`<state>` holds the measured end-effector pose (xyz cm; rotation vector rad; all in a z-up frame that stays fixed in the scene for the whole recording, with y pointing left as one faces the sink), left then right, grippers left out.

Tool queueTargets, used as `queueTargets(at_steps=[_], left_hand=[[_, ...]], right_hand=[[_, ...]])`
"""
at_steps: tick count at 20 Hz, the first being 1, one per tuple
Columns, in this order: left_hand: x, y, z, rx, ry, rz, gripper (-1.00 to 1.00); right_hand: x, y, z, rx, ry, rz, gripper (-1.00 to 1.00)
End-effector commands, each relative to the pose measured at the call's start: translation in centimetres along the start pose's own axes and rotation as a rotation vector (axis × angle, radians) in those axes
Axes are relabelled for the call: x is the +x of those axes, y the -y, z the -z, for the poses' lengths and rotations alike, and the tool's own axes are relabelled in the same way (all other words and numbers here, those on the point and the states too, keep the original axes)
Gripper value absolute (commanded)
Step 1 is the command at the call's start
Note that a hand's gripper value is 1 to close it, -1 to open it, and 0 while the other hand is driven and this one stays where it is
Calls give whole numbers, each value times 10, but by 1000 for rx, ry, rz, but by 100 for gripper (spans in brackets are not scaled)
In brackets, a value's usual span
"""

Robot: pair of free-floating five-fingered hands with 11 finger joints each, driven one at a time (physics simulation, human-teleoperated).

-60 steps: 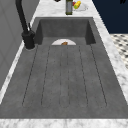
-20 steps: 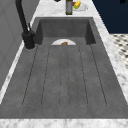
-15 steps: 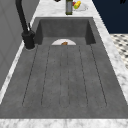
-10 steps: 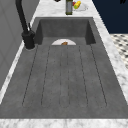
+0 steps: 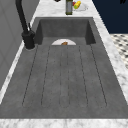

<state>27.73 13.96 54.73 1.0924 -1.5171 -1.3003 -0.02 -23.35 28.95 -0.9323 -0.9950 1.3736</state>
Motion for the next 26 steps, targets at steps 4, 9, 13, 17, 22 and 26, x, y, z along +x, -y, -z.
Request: queueTargets(at_steps=[4,9,13,17,22,26], left_hand=[[-6,37,-5,-8,162,-16,-100],[-10,64,-9,-6,228,-18,-100],[-13,87,-12,-3,282,-20,-100],[-16,108,-15,-1,335,-22,-100],[-21,136,-19,-1,403,-27,-100],[-26,159,-22,0,458,-30,-100]], right_hand=[[0,0,0,0,0,0,0],[0,0,0,0,0,0,0],[0,0,0,0,0,0,0],[0,0,0,0,0,0,0],[0,0,0,0,0,0,0],[0,0,0,0,0,0,0]])
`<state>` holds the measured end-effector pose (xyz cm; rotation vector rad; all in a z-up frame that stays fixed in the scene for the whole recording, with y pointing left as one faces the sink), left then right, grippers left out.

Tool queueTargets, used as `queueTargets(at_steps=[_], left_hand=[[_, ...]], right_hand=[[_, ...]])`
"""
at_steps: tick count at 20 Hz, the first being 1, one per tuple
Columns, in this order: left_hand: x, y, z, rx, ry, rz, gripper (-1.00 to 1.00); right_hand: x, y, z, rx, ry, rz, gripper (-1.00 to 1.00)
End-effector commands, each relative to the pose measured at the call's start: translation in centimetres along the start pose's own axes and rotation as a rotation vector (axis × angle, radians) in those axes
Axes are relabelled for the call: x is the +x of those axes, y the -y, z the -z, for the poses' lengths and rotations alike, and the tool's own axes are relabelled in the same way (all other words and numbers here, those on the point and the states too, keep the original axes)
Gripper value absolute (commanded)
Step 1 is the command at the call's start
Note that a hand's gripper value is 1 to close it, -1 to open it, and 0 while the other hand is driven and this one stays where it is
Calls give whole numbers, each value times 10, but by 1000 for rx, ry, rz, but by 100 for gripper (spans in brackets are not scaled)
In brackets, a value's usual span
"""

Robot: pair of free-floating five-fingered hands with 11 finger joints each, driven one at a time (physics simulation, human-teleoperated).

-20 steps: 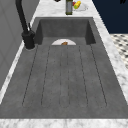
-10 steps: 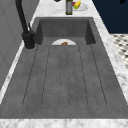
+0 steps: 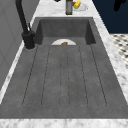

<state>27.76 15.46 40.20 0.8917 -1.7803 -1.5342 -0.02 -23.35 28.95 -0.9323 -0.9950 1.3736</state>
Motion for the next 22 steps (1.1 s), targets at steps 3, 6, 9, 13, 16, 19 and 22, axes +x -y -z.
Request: queueTargets(at_steps=[3,6,9,13,16,19,22], left_hand=[[-5,30,-7,-5,149,-25,-100],[-7,44,-10,-1,188,-26,-100],[-9,59,-13,3,227,-27,-100],[-11,78,-17,3,281,-30,-100],[-12,86,-21,-6,319,-41,-100],[-13,95,-23,-4,356,-45,-100],[-13,102,-26,1,393,-46,-100]], right_hand=[[0,0,0,0,0,0,0],[0,0,0,0,0,0,0],[0,0,0,0,0,0,0],[0,0,0,0,0,0,0],[0,0,0,0,0,0,0],[0,0,0,0,0,0,0],[0,0,0,0,0,0,0]])
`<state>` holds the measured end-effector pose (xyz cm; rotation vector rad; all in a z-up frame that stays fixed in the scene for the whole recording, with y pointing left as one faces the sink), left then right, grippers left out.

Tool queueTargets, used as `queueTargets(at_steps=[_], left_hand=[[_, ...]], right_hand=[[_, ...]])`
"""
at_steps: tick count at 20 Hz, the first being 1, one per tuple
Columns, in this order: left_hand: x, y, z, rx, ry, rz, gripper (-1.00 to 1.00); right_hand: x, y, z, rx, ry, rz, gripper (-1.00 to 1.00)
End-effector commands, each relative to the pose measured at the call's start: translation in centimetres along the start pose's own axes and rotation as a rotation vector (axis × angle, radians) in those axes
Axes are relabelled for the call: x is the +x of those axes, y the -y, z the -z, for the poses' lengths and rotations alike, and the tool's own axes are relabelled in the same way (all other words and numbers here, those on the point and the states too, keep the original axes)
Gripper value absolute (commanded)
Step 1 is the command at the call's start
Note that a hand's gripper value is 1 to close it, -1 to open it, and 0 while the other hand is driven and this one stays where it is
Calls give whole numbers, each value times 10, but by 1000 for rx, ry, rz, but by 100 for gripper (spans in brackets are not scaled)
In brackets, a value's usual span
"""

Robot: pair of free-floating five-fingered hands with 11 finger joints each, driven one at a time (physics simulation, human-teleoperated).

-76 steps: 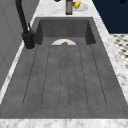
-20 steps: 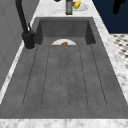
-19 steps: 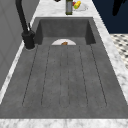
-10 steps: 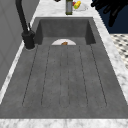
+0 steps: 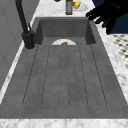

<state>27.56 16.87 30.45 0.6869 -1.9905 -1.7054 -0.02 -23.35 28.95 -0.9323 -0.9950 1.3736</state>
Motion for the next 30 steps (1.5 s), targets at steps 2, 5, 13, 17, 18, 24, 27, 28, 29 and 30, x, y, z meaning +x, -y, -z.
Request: queueTargets(at_steps=[2,5,13,17,18,24,27,28,29,30], left_hand=[[3,10,-6,0,135,-20,-100],[15,10,-28,8,140,-8,-100],[39,25,-77,6,208,-19,-100],[38,36,-80,7,244,-24,-100],[38,38,-82,8,247,-25,-100],[39,53,-88,13,311,-29,-100],[40,61,-90,15,352,-31,-100],[40,64,-91,16,365,-32,-100],[40,66,-92,17,379,-32,-100],[40,69,-92,17,393,-33,-100]], right_hand=[[0,0,0,0,0,0,0],[0,0,0,0,0,0,0],[0,0,0,0,0,0,0],[0,0,0,0,0,0,0],[0,0,0,0,0,0,0],[0,0,0,0,0,0,0],[0,0,0,0,0,0,0],[0,0,0,0,0,0,0],[0,0,0,0,0,0,0],[0,0,0,0,0,0,0]])
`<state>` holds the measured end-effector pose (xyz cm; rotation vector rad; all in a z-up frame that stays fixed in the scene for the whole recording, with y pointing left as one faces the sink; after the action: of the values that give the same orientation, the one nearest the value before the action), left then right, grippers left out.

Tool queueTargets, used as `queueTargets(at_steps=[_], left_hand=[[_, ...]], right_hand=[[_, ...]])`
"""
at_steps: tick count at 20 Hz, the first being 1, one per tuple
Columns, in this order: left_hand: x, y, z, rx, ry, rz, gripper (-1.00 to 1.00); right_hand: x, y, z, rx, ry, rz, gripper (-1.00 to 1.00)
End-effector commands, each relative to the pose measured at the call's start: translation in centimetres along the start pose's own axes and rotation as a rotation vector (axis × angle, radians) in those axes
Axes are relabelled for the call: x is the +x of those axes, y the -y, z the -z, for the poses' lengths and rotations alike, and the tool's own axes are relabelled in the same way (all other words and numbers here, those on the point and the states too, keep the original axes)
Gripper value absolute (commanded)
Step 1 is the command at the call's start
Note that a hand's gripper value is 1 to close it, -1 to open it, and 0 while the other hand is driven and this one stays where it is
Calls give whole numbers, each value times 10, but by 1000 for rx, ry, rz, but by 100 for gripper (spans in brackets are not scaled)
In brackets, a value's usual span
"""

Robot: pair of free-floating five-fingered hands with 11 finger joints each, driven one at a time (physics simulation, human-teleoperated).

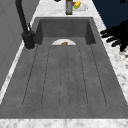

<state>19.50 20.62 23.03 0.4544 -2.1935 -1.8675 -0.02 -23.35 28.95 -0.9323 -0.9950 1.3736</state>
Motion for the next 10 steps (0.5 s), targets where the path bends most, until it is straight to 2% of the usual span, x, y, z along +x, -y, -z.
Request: queueTargets(at_steps=[1,4,6,10], left_hand=[[2,10,-3,3,123,-20,-100],[2,18,-7,0,164,-37,-100],[2,20,-10,-9,185,-68,-100],[2,18,-16,-47,170,-177,-100]], right_hand=[[0,0,0,0,0,0,0],[0,0,0,0,0,0,0],[0,0,0,0,0,0,0],[0,0,0,0,0,0,0]])
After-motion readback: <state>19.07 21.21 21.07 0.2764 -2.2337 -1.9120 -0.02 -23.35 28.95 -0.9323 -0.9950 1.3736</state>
